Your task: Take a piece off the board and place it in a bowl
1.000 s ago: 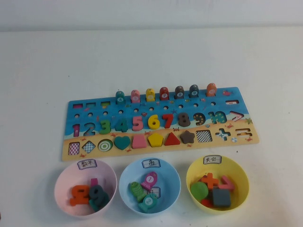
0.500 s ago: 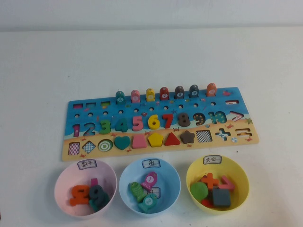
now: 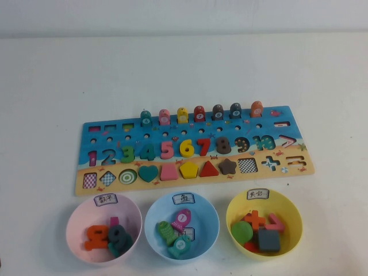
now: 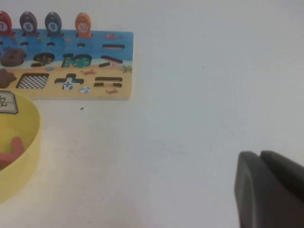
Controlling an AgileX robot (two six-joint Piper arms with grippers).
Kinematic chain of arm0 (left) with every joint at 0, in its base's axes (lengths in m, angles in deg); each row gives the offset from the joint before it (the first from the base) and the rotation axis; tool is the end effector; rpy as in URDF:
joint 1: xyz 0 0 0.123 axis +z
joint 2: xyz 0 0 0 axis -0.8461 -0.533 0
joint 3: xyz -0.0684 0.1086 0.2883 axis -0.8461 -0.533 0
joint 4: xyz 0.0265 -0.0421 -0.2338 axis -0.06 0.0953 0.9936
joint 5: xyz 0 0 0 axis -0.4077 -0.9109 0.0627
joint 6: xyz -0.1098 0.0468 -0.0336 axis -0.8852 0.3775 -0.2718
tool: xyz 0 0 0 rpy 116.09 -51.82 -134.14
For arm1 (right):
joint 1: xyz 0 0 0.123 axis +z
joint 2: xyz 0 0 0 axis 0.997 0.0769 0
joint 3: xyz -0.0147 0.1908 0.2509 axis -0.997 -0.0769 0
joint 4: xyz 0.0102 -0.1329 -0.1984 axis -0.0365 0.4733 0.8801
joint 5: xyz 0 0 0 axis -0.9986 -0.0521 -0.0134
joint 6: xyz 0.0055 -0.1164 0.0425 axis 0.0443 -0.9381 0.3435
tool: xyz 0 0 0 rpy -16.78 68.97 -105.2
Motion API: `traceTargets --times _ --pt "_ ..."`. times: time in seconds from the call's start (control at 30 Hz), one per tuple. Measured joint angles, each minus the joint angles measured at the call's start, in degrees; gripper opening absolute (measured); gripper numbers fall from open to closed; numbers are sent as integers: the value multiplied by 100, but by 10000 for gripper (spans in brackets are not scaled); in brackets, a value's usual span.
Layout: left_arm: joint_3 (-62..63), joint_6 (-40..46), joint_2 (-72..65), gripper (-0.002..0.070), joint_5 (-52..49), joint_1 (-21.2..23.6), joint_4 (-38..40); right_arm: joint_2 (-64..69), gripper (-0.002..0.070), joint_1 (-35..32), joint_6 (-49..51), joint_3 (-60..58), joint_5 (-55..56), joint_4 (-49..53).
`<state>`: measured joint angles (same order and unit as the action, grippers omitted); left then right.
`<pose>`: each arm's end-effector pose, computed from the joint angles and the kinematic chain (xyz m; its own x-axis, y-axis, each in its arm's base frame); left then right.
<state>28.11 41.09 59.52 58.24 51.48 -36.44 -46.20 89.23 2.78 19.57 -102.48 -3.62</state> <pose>0.0405 -0.0025 0.1619 -0.2859 0.1112 -0.9518 0.1174 0.9898 0.0804 0.0406 0.0066 0.1633 -0.2847 -0.0089 -0.9586 -0.0917 0.9956 0.0180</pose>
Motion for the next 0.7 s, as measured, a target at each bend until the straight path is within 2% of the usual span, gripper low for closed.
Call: traceTargets --times 0.7 --pt "0 0 0 -5 0 0 0 0 -17 0 0 0 -42 -19"
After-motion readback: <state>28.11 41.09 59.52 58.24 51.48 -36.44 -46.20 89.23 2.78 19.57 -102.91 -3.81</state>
